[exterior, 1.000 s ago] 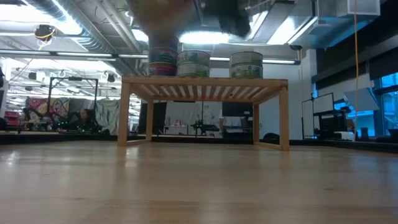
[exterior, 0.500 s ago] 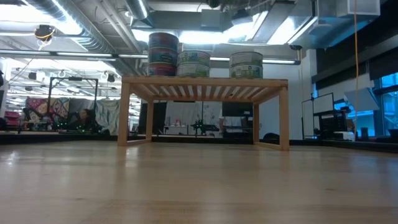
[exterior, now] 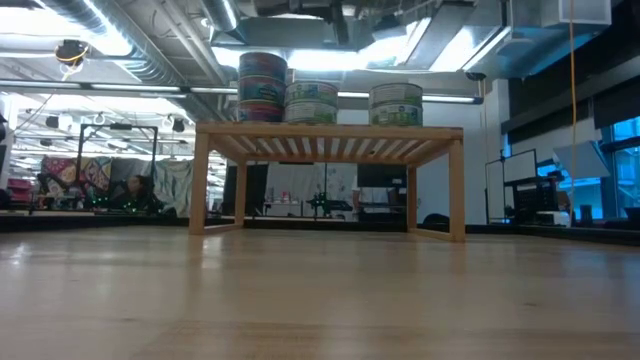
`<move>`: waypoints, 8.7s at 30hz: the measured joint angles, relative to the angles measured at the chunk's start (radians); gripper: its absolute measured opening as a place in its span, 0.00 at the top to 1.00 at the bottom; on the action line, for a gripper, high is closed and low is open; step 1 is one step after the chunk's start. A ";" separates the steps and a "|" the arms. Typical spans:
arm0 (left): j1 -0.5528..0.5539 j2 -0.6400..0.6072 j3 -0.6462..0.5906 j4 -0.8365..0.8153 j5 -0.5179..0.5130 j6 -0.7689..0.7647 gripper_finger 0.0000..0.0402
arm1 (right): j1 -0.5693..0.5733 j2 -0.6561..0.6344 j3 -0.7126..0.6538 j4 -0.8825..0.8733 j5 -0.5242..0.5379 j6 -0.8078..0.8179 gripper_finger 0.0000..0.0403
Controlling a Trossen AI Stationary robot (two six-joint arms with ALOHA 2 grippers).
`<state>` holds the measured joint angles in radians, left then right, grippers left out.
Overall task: Stack canned seafood by type on shelf
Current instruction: Stack the blue-pink tuna can on top of the other blue-pink tuna can on the shelf, then stack the green tuna can on top of the other green tuna can on the shelf
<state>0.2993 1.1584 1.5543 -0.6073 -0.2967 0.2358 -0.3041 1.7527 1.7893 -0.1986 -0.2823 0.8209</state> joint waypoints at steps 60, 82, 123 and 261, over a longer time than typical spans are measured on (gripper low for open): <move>0.190 0.210 0.003 -0.016 0.196 0.137 0.73 | -0.036 0.118 0.000 0.040 0.027 0.148 0.51; 0.191 0.201 0.000 -0.023 0.192 0.138 0.73 | -0.036 0.118 0.000 0.040 0.043 0.144 0.51; 0.193 0.203 -0.005 -0.047 0.190 0.166 0.73 | -0.038 0.117 0.000 0.037 0.155 0.113 0.27; -0.673 -0.199 -0.911 -0.468 0.441 -0.966 0.73 | 0.751 -0.146 -0.739 0.259 0.604 -0.447 0.27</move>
<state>-0.3737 0.9596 0.6437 -1.0757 0.1445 -0.7298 0.4473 1.6070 1.0500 0.0601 0.3222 0.3737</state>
